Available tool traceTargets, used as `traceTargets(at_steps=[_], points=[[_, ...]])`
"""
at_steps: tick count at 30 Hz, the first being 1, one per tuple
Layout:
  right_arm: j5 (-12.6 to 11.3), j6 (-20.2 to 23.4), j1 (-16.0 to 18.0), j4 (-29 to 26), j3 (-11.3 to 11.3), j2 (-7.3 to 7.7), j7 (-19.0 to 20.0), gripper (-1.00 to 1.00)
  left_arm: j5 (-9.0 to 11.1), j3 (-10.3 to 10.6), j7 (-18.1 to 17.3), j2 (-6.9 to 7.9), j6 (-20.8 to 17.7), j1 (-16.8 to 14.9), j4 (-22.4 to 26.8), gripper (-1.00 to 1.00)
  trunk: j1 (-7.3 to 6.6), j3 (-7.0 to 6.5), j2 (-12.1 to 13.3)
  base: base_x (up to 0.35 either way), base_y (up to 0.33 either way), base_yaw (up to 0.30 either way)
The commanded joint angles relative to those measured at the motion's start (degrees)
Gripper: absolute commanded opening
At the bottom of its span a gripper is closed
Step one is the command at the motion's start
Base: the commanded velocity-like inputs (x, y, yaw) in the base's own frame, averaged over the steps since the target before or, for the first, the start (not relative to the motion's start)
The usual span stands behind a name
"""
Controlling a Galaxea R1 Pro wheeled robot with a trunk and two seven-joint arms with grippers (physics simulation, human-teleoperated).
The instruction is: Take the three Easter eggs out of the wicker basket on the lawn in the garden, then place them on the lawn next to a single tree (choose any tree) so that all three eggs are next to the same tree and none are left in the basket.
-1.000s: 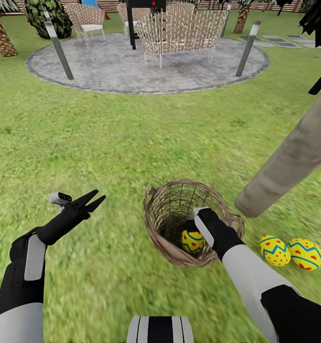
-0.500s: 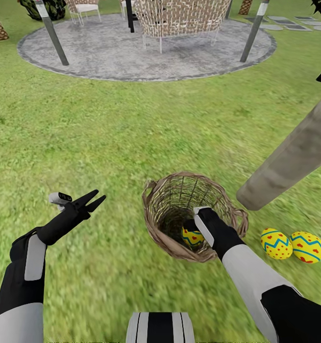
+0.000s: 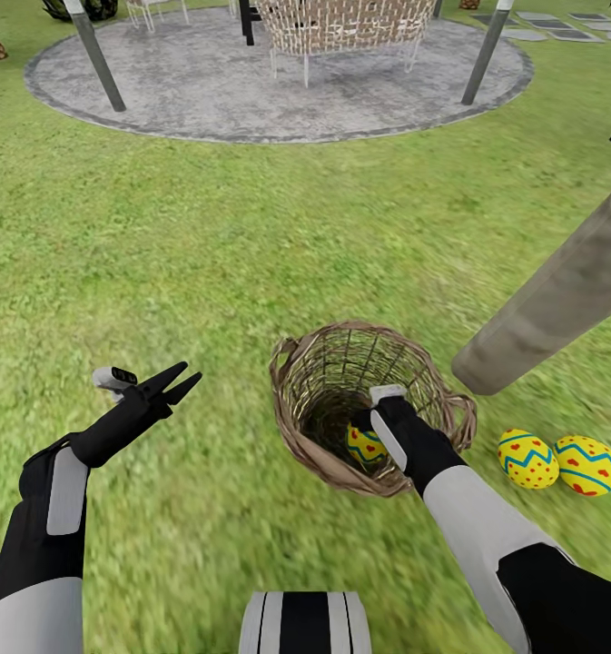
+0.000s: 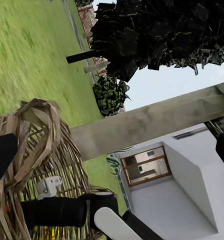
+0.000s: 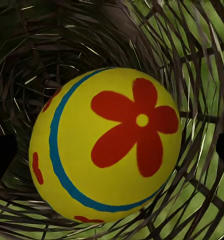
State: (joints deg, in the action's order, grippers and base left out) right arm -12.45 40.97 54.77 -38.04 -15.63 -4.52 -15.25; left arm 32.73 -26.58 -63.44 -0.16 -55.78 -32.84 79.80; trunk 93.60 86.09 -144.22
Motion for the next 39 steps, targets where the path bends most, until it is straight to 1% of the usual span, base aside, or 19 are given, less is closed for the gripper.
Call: traceTargets(at_steps=[1, 14, 21, 22, 24, 26, 29, 30, 39], points=[[-0.6, 0.1, 0.1, -0.1, -0.2, 0.04, -0.5, 1.0, 0.0, -0.1, -0.1, -0.02, -0.3, 0.0, 0.0, 1.0, 0.02, 0.26, 0.0, 0.0, 0.0, 0.0], [-0.7, 0.3, 0.1, 0.0, -0.2, -0.26, -0.1, 1.0, 0.0, -0.1, -0.1, -0.02, -0.3, 0.0, 0.0, 1.0, 0.35, 3.14, -0.2, 0.0, 0.0, 0.0], [-0.8, 0.8, 0.1, -0.2, 0.2, -0.06, -0.4, 1.0, 0.0, -0.1, -0.1, -0.02, -0.3, 0.0, 0.0, 1.0, 0.53, 4.69, -0.3, 0.0, 0.0, 0.0], [-0.9, 0.8, 0.1, -0.2, 0.2, -0.06, -0.4, -1.0, 0.0, -0.1, -0.1, -0.02, -0.3, 0.0, 0.0, 1.0, 0.53, 4.69, -0.3, 0.0, 0.0, 0.0], [-1.0, 0.9, 0.1, -0.2, 0.2, -0.05, -0.4, -1.0, 0.0, -0.1, -0.2, -0.02, -0.3, 0.0, 0.0, 1.0, 0.53, 4.69, -0.3, 0.0, 0.0, 0.0], [-1.0, 0.9, 0.1, -0.2, 0.3, -0.05, -0.3, -1.0, 0.0, -0.1, -0.2, -0.02, -0.3, 0.0, 0.0, 1.0, 0.58, 5.13, -0.3, 0.0, 0.0, 0.0], [-1.0, 0.9, 0.1, -0.2, 0.3, -0.02, -0.3, -1.0, 0.0, -0.1, -0.2, -0.02, -0.3, 0.0, 0.0, 1.0, 0.58, 5.13, -0.3, 0.0, 0.0, 0.0], [-1.0, 0.9, 0.1, -0.2, 0.3, 0.02, -0.3, -1.0, 0.0, -0.1, -0.2, -0.02, -0.3, 0.0, 0.0, 1.0, 0.61, 5.35, -0.3, 0.0, 0.0, 0.0], [-1.1, 1.0, 0.1, -0.1, 0.4, 0.13, -0.3, -1.0, 0.1, 0.0, -0.3, -0.18, -0.3, 0.0, 0.0, 1.0, 0.58, 5.13, -0.3, 0.0, 0.0, 0.0]])
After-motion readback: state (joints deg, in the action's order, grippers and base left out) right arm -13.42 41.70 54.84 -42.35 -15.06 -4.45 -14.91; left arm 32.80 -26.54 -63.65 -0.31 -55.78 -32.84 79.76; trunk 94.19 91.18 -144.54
